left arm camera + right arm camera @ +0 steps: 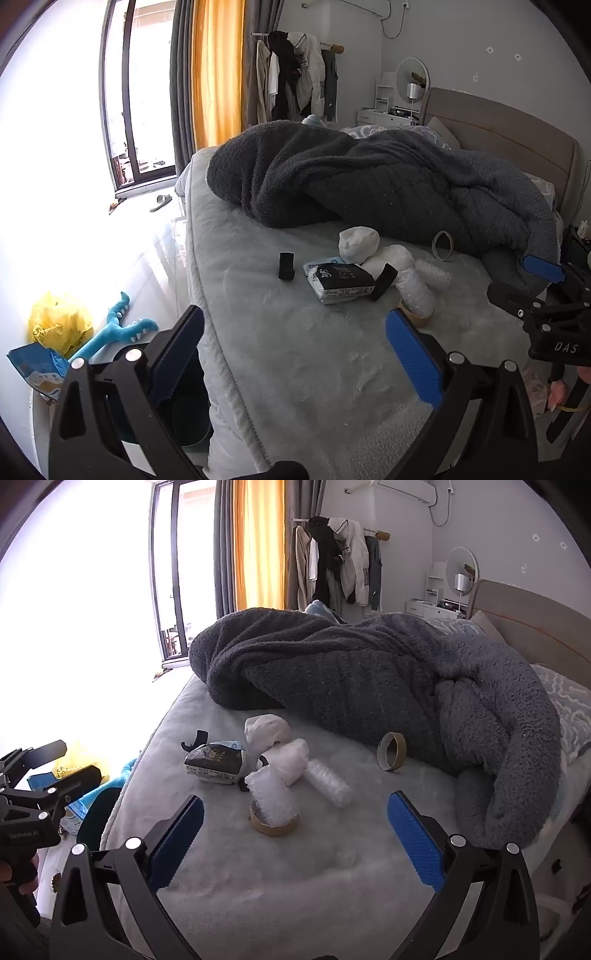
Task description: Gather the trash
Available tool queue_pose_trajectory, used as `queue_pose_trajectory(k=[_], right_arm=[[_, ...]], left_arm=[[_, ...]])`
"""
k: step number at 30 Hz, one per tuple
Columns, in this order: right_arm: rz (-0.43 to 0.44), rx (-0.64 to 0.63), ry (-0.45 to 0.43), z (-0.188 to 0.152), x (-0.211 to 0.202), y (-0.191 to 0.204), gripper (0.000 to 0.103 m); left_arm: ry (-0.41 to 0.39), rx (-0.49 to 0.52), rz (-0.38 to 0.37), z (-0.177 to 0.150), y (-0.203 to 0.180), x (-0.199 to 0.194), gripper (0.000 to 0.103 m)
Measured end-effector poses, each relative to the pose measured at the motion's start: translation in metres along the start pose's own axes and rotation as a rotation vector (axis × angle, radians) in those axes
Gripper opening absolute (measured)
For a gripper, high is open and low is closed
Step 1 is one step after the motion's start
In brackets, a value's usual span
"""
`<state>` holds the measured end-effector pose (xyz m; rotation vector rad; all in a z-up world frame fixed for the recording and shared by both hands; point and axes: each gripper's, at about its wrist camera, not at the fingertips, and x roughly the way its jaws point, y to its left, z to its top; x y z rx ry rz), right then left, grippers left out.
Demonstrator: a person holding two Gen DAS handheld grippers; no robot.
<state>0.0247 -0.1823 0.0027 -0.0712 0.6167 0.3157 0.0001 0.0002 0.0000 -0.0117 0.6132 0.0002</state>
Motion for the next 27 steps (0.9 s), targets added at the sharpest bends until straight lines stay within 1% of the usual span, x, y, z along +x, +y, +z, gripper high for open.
queue_pose_trajectory(k=[6,9,15,27], right_arm=[[0.012,-0.004,-0.002,0.001,-0.002,-0.001,0.100],[0.008,-0.003,-0.003,-0.003,-0.002,-0.004,0.100],[-0.002,0.009,-0.002,-0.001,-0.003,-0.008,0.100],[-0.008,0.007,-0.004,-0.001,-0.006,-0.010,0.100]], left_arm=[[-0.010,0.008,0.002,0.000,-0.002,-0.003,0.100],[-0.013,0.011,0.001,0.001,-0.007,-0.004,0.100],[-0.009,-0.004,-0.004,0.001,-0.001,-0.003,0.100],[-0.011,-0.003,-0.004,0.006,-0.004,-0.001,0.100]])
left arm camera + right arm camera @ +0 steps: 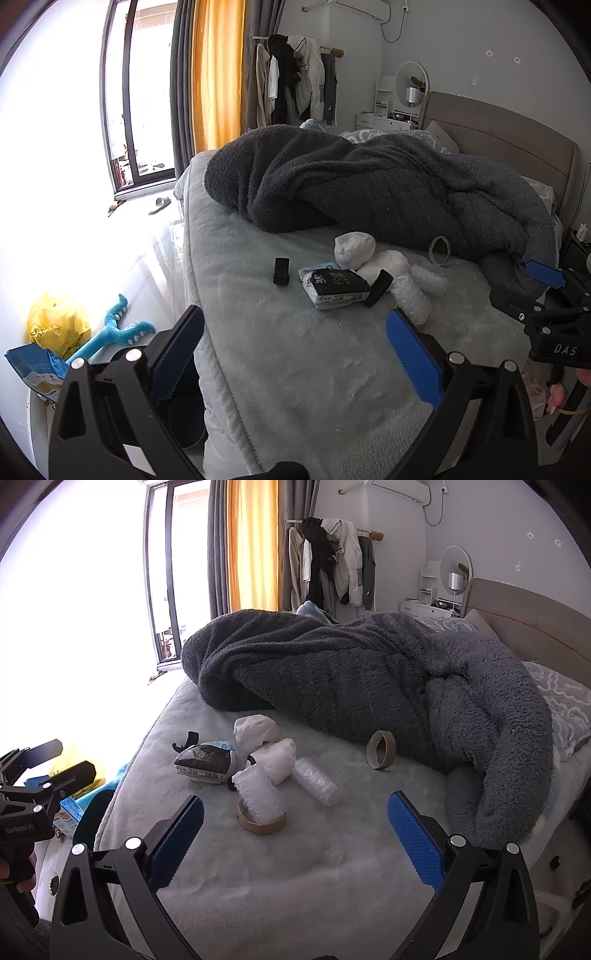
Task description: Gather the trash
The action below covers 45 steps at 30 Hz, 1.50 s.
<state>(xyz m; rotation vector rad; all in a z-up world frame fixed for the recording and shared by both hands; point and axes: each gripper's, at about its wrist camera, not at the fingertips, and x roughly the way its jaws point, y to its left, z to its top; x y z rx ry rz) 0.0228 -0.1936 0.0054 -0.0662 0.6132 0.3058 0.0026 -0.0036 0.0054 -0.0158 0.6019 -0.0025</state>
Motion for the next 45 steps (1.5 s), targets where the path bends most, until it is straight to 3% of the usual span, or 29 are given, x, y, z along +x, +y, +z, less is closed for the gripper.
queue_pose_trajectory(k=[45], right_arm=[[-0.012,-0.012,-0.067,0.004,-0.013,0.004,0.100]], left_arm=[[-0.067,-0.011,0.001,0.004,0.006,-0.016,0.100]])
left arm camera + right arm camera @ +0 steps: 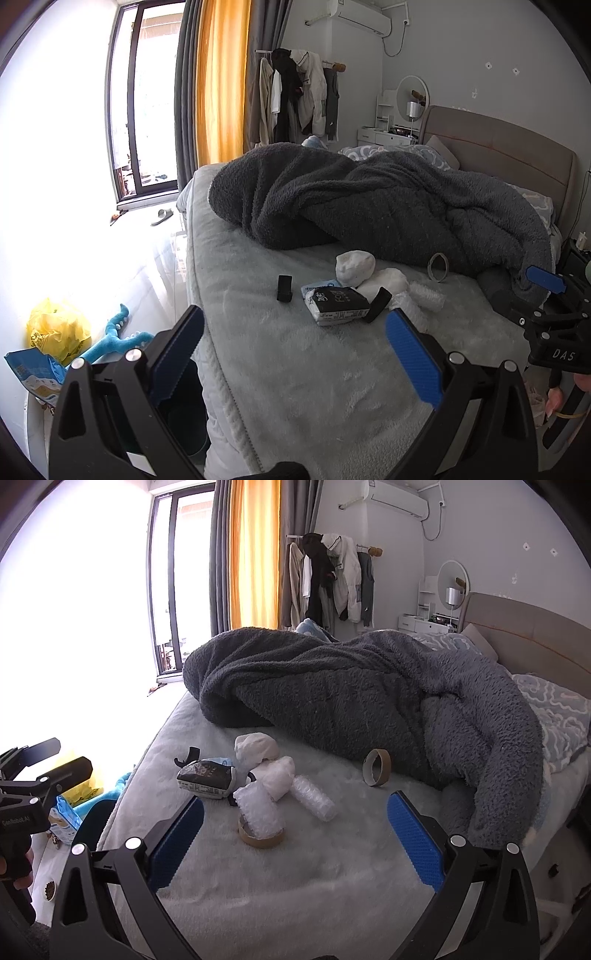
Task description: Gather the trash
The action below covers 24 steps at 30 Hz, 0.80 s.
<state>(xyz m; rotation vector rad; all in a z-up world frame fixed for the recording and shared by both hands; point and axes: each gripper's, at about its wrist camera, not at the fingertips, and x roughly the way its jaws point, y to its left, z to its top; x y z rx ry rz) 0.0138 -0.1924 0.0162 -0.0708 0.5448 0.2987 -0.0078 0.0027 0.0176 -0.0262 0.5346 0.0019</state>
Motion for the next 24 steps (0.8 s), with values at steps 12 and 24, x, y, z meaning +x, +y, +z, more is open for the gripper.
queue_pose_trajectory(k=[12,24], right_arm=[[0.004,-0.007,-0.007,0.0000,0.0002,0.0010,0.100],[0.003,-0.011,0.003,-0.0001,0.0011,0.0025,0.100]], left_arm=[[-0.006,0.000,-0.003,0.0003,0.0010,-0.0020,0.100],[0.003,-0.017,0.014,0.0011,0.0029,0.0001,0.100]])
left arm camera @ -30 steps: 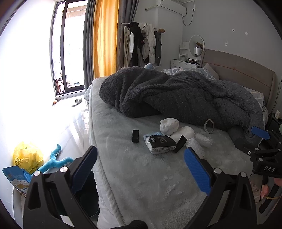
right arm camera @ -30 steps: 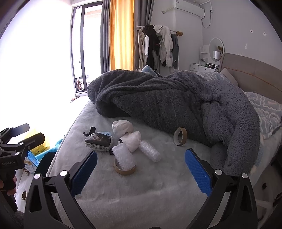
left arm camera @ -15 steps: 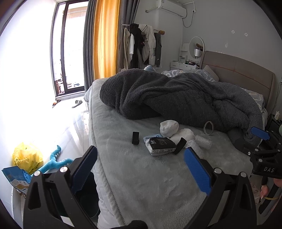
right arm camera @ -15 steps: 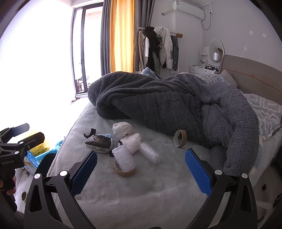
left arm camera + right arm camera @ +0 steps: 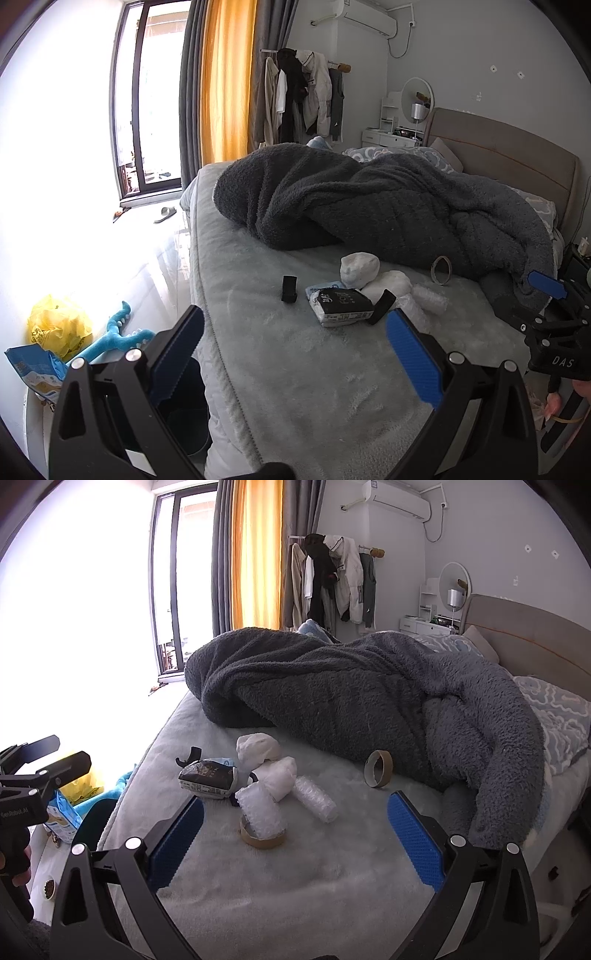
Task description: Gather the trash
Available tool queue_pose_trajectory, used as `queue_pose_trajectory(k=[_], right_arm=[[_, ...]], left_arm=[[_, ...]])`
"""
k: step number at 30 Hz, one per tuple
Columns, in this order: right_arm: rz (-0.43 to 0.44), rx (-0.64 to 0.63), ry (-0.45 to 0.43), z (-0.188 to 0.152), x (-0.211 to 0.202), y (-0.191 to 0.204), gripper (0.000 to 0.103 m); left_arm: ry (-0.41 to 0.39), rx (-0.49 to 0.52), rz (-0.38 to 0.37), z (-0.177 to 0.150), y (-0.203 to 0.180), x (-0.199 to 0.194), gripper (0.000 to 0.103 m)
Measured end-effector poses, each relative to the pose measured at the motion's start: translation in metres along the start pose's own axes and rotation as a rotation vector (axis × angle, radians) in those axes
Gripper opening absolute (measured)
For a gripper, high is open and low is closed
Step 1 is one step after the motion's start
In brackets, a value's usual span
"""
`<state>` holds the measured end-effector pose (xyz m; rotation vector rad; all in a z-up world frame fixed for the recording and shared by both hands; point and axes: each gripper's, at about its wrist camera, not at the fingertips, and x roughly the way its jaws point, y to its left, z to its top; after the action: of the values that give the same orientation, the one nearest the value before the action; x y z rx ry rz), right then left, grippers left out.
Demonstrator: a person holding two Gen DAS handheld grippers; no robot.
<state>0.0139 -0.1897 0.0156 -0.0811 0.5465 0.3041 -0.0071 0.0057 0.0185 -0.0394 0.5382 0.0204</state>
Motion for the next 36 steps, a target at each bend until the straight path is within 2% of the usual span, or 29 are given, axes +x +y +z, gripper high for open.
queue_pose_trajectory(k=[6,12,15,20,25,28,36], right_arm=[[-0.006,0.014,0.023,0.001,0.005,-0.006,0.100],[0.044,0.064,0.067,0.005,0.016,-0.018,0.100],[0.058,0.044,0.103,0.003,0.026,-0.022,0.100],[0.078,0.001,0.160,0.002,0.043,-0.022,0.100],[0.101,-0.038,0.209,0.002,0.061,-0.022,0.100],[0.116,-0.044,0.227,0.003,0.071,-0.026,0.100],[0.151,-0.096,0.287,0.009,0.104,-0.028,0.080]], left_arm=[[-0.010,0.026,0.022,0.003,-0.002,-0.002,0.100],[-0.033,0.065,0.029,0.005,-0.009,-0.002,0.100],[0.008,0.093,-0.030,0.004,-0.013,0.009,0.100],[0.076,0.070,-0.130,0.004,-0.011,0.027,0.100],[0.096,0.081,-0.151,0.007,-0.012,0.042,0.100],[0.135,0.078,-0.175,0.010,-0.014,0.056,0.100],[0.250,0.080,-0.177,0.009,-0.017,0.095,0.100]])
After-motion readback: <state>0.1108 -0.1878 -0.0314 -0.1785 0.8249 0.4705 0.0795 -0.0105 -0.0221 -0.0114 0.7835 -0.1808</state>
